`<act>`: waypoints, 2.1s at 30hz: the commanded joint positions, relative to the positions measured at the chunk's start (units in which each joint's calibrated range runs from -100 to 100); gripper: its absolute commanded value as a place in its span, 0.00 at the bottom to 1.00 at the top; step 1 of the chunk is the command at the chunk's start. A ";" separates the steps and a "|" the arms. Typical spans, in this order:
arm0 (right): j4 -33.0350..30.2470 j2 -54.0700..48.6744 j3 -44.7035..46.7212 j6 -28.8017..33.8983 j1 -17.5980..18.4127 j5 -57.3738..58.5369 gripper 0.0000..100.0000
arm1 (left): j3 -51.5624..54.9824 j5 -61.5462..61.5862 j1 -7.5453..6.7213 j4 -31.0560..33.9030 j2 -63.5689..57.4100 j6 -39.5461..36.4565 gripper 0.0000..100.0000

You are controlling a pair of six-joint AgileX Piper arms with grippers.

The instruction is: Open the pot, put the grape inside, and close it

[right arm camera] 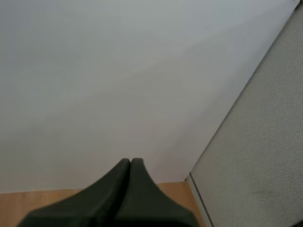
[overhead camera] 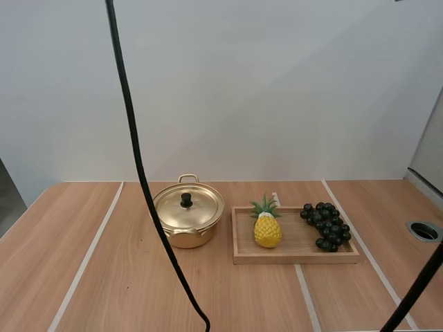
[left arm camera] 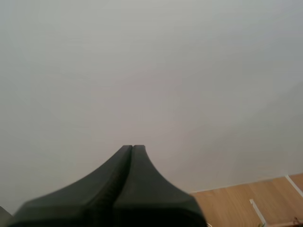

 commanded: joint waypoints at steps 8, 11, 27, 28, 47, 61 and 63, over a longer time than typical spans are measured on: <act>1.78 0.32 19.01 5.10 -0.52 0.10 0.00 | 0.16 0.79 0.20 -4.26 5.44 0.24 0.00; 4.34 0.32 22.93 8.18 -2.19 0.10 0.00 | 2.56 0.79 0.20 -4.26 5.73 0.24 0.00; 7.41 0.37 28.18 9.06 -4.47 0.10 0.00 | 24.05 -1.37 0.20 -5.07 5.98 2.89 0.00; 7.41 0.37 28.18 9.06 -4.47 0.10 0.00 | 24.79 -2.20 0.20 -5.07 5.98 2.89 0.00; 3.21 0.37 28.18 9.06 -4.47 0.10 1.00 | 26.01 -2.80 0.13 -4.96 5.98 5.04 1.00; 3.59 0.37 28.18 9.06 -4.47 0.10 1.00 | 28.77 0.79 0.13 -12.20 11.10 11.49 1.00; 3.59 0.37 28.18 9.06 -4.47 0.10 1.00 | 30.67 0.79 0.13 -12.31 12.34 11.49 1.00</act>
